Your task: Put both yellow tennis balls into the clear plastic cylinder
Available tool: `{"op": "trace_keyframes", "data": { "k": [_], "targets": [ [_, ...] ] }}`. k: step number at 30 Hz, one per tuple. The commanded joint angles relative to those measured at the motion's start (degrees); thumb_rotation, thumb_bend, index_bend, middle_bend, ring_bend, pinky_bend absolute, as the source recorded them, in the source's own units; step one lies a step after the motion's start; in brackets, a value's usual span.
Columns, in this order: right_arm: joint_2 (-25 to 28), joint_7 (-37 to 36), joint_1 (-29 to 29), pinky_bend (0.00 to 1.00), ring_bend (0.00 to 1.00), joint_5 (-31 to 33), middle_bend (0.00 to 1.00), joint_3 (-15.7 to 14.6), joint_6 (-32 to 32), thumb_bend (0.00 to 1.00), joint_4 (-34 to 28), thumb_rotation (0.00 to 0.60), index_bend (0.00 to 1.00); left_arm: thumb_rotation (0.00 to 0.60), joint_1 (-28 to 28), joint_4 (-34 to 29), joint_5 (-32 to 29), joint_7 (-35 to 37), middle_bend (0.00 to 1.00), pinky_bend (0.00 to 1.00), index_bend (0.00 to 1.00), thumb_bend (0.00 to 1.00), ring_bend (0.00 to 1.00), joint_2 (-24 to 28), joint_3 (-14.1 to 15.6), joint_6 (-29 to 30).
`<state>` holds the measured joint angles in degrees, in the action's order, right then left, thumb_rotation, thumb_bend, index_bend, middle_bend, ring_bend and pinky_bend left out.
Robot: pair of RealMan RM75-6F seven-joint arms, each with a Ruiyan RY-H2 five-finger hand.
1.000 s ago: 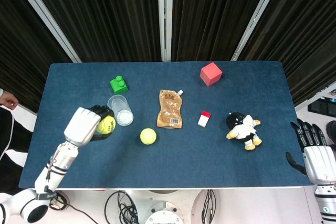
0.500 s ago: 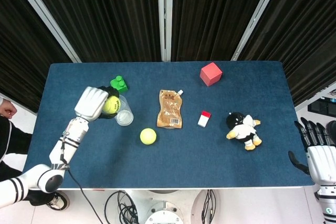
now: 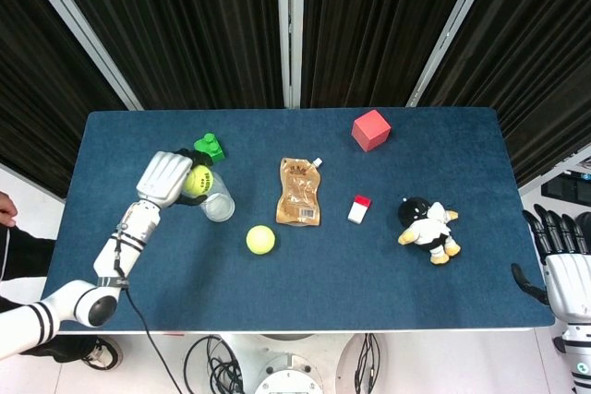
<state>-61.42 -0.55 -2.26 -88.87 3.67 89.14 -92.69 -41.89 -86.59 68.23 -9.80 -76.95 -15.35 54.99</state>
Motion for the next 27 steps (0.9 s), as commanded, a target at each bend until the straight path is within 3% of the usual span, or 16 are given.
{"op": "trace_keyframes", "data": {
  "k": [1,10,15,21,27],
  "targets": [
    [0.0,0.0,0.0,0.00,0.00,0.2,0.00,0.1,0.0,0.27,0.0,0.600,0.00,0.600,0.0,0.7,2.6,1.5,0.18,0.31,0.22,0.20,0.13,-0.3,0.3,1.9],
    [-0.2,0.2,-0.1,0.00,0.00,0.5,0.00,0.0,-0.6,0.27,0.3,0.600,0.00,0.600,0.7,-1.6,5.7,2.9,0.16,0.28,0.21,0.20,0.11,0.9,1.5,4.2],
    [-0.4,0.1,-0.2,0.00,0.00,0.7,0.00,0.1,-0.7,0.27,0.5,0.600,0.00,0.600,1.1,-5.2,11.0,2.1,0.20,0.35,0.23,0.19,0.17,0.7,3.7,6.9],
    [-0.5,-0.3,0.0,0.00,0.00,0.7,0.00,0.1,-0.6,0.27,0.7,0.600,0.00,0.600,1.4,-6.4,20.5,0.0,0.32,0.48,0.32,0.18,0.28,-3.5,8.9,9.8],
    [-0.2,-1.1,0.2,0.00,0.00,0.7,0.00,0.0,-0.3,0.27,0.9,0.600,0.00,0.600,0.8,-0.9,19.8,0.3,0.32,0.49,0.32,0.18,0.29,-9.3,11.2,6.6]
  ]
}}
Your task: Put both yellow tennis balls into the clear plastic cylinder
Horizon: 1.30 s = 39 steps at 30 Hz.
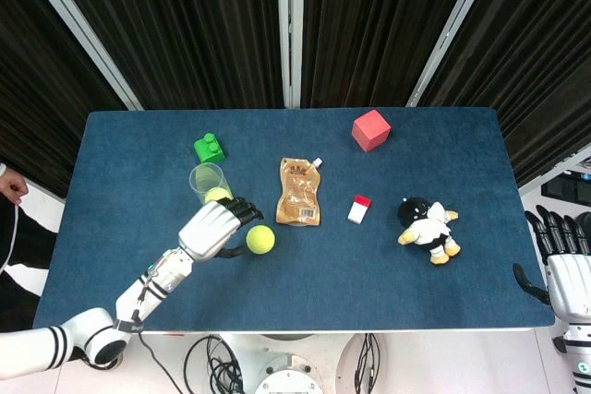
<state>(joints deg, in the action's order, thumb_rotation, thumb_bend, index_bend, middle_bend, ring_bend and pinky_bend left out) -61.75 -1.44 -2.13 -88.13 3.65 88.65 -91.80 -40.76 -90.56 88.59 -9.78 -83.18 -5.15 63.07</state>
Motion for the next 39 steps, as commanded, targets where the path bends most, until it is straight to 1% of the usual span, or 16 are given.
{"op": "trace_keyframes", "data": {
  "k": [1,3,6,10,11,14,17,20,22,25,28,31,33,35,38,39],
  "targets": [
    [0.2,-0.3,0.2,0.00,0.00,0.0,0.00,0.1,0.3,0.27,0.0,0.600,0.00,0.600,-0.4,4.0,-0.6,0.8,0.32,0.49,0.32,0.18,0.29,-3.9,1.1,-1.8],
    [0.2,-0.5,0.3,0.00,0.00,0.1,0.00,0.1,0.4,0.27,0.2,0.600,0.00,0.600,-0.8,6.0,-0.6,1.7,0.31,0.49,0.31,0.18,0.28,-5.4,1.1,-2.3],
    [0.3,-0.8,0.4,0.00,0.00,0.4,0.00,0.0,0.2,0.27,0.5,0.600,0.00,0.600,-1.9,9.1,-2.1,3.0,0.26,0.43,0.26,0.18,0.22,-7.2,0.8,-5.0],
    [0.2,-1.2,0.3,0.00,0.00,0.9,0.00,0.0,-0.4,0.27,1.0,0.600,0.00,0.600,-3.8,9.1,-7.3,1.8,0.13,0.32,0.13,0.17,0.09,-6.8,1.1,-13.0],
    [0.3,-1.3,0.3,0.00,0.00,1.1,0.00,0.0,-0.6,0.27,1.1,0.600,0.00,0.600,-4.0,9.3,-7.8,1.8,0.11,0.31,0.12,0.17,0.08,-7.0,1.1,-13.8],
    [0.3,-1.4,0.1,0.00,0.00,1.4,0.00,0.1,-1.0,0.27,1.2,0.600,0.00,0.600,-4.2,11.6,-8.1,1.7,0.10,0.30,0.10,0.17,0.07,-8.5,1.2,-14.1],
    [0.4,-1.6,0.0,0.00,0.00,1.7,0.00,0.3,-1.2,0.27,1.4,0.600,0.00,0.600,-4.1,14.9,-7.5,2.3,0.09,0.30,0.10,0.17,0.07,-10.6,1.3,-13.1],
    [0.5,-1.9,0.0,0.00,0.00,2.0,0.00,0.5,-1.3,0.27,1.5,0.600,0.00,0.600,-4.2,17.6,-7.7,3.2,0.07,0.32,0.10,0.17,0.07,-12.2,1.6,-13.6],
    [0.5,-2.0,-0.1,0.00,0.00,2.2,0.00,0.6,-1.4,0.27,1.6,0.600,0.00,0.600,-4.2,18.9,-7.3,4.2,0.11,0.38,0.15,0.17,0.12,-13.0,1.8,-13.5],
    [0.5,-2.3,-0.1,0.00,0.00,2.5,0.00,0.7,-1.7,0.27,1.8,0.600,0.00,0.600,-4.0,20.8,-5.4,5.6,0.24,0.52,0.26,0.17,0.25,-14.2,2.3,-11.8],
    [0.5,-2.8,-0.2,0.00,0.00,2.7,0.00,0.6,-2.1,0.27,2.2,0.600,0.00,0.600,-4.0,21.6,-3.7,8.6,0.34,0.65,0.34,0.17,0.37,-14.6,3.0,-11.1],
    [0.5,-3.1,-0.2,0.00,0.00,3.0,0.00,0.7,-2.2,0.27,2.4,0.600,0.00,0.600,-3.8,22.9,-1.6,11.5,0.38,0.72,0.39,0.17,0.43,-15.3,3.2,-8.7],
    [0.5,-3.2,-0.2,0.00,0.00,3.0,0.00,0.8,-2.2,0.27,2.5,0.600,0.00,0.600,-3.6,24.0,-0.3,13.0,0.43,0.77,0.45,0.18,0.47,-15.9,3.4,-6.8],
    [0.6,-3.2,-0.2,0.00,0.00,2.9,0.00,0.8,-2.1,0.27,2.4,0.600,0.00,0.600,-3.5,24.8,0.7,13.8,0.49,0.83,0.53,0.18,0.53,-16.4,3.5,-5.3],
    [0.6,-3.2,-0.1,0.00,0.00,2.8,0.00,0.7,-2.1,0.27,2.3,0.600,0.00,0.600,-3.3,25.1,1.6,14.6,0.57,0.88,0.63,0.19,0.58,-16.6,3.6,-3.9],
    [0.6,-3.2,-0.1,0.00,0.00,2.8,0.00,0.7,-2.1,0.27,2.3,0.600,0.00,0.600,-3.2,24.8,1.8,14.7,0.58,0.88,0.65,0.19,0.59,-16.4,3.6,-3.5]
  ]
}}
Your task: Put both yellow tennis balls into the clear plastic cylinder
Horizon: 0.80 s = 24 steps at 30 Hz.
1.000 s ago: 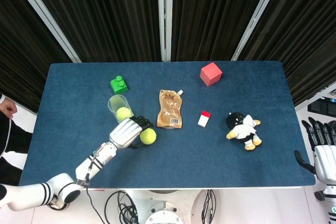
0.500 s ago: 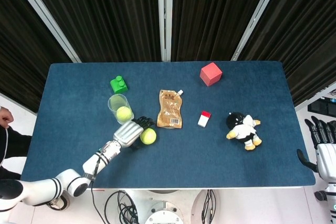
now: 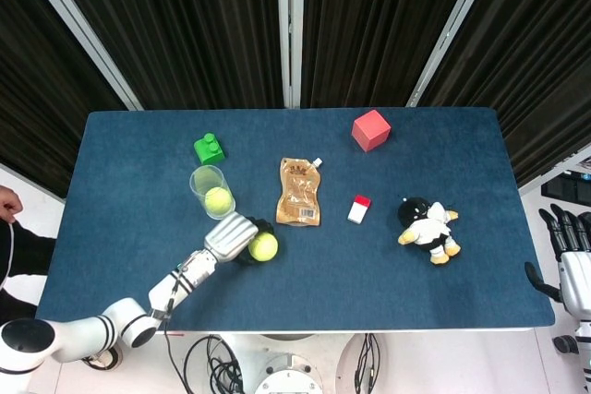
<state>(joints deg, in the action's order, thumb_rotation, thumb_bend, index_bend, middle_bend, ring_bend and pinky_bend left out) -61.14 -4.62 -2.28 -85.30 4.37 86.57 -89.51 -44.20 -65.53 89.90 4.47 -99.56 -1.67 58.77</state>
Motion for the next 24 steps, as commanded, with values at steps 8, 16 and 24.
{"op": "trace_keyframes", "data": {
  "k": [8,16,24],
  "targets": [
    [0.2,-0.1,0.1,0.00,0.00,-0.2,0.00,0.0,0.2,0.27,-0.2,0.600,0.00,0.600,1.9,-12.5,0.1,0.1,0.61,0.89,0.68,0.20,0.60,7.4,-1.9,5.2],
    [0.4,0.2,0.1,0.00,0.00,-1.0,0.00,-0.4,0.3,0.27,-0.8,0.600,0.00,0.600,4.0,-26.0,-4.5,-8.9,0.62,0.89,0.68,0.20,0.60,20.7,-7.9,9.4],
    [0.4,0.5,-0.1,0.00,0.00,-1.1,0.00,-0.4,0.1,0.27,-0.9,0.600,0.00,0.600,4.0,-22.7,-15.1,-12.5,0.62,0.89,0.69,0.20,0.60,25.1,-10.7,3.9]
  ]
}}
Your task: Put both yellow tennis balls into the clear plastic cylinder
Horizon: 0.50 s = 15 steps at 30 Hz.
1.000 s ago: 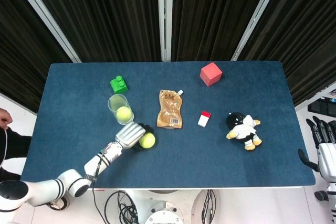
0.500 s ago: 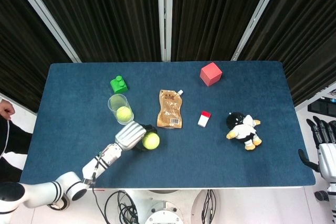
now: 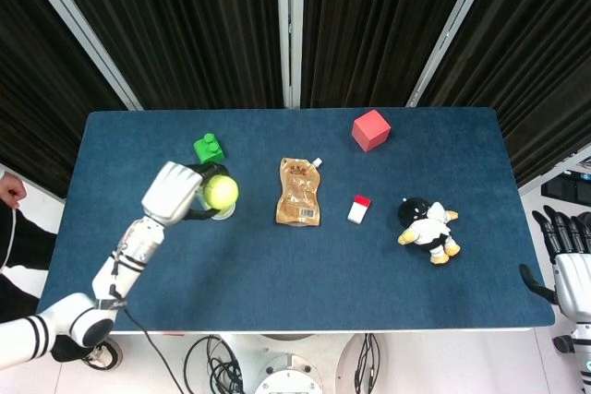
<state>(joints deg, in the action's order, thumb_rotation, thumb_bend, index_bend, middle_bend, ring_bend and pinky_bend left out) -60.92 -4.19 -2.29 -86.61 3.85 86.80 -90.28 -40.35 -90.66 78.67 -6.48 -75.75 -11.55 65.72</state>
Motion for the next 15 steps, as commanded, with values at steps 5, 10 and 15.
{"op": "trace_keyframes", "data": {
  "k": [5,10,15],
  "targets": [
    [0.6,0.0,-0.3,0.00,0.00,0.0,0.00,0.2,-0.2,0.27,-0.5,0.600,0.00,0.600,0.1,5.4,-7.1,-0.2,0.61,0.89,0.69,0.20,0.60,0.7,-1.3,-5.2],
    [0.7,-0.3,-0.2,0.00,0.00,0.4,0.00,0.2,-0.3,0.27,-0.5,0.600,0.00,0.600,0.2,6.3,-6.9,1.2,0.61,0.88,0.68,0.20,0.60,0.2,-1.1,-5.3],
    [0.5,-0.3,-0.2,0.00,0.00,0.4,0.00,0.2,-0.3,0.27,-0.3,0.600,0.00,0.600,-0.1,6.4,-6.0,1.5,0.57,0.87,0.54,0.20,0.58,0.3,-0.7,-5.8]
  ]
}}
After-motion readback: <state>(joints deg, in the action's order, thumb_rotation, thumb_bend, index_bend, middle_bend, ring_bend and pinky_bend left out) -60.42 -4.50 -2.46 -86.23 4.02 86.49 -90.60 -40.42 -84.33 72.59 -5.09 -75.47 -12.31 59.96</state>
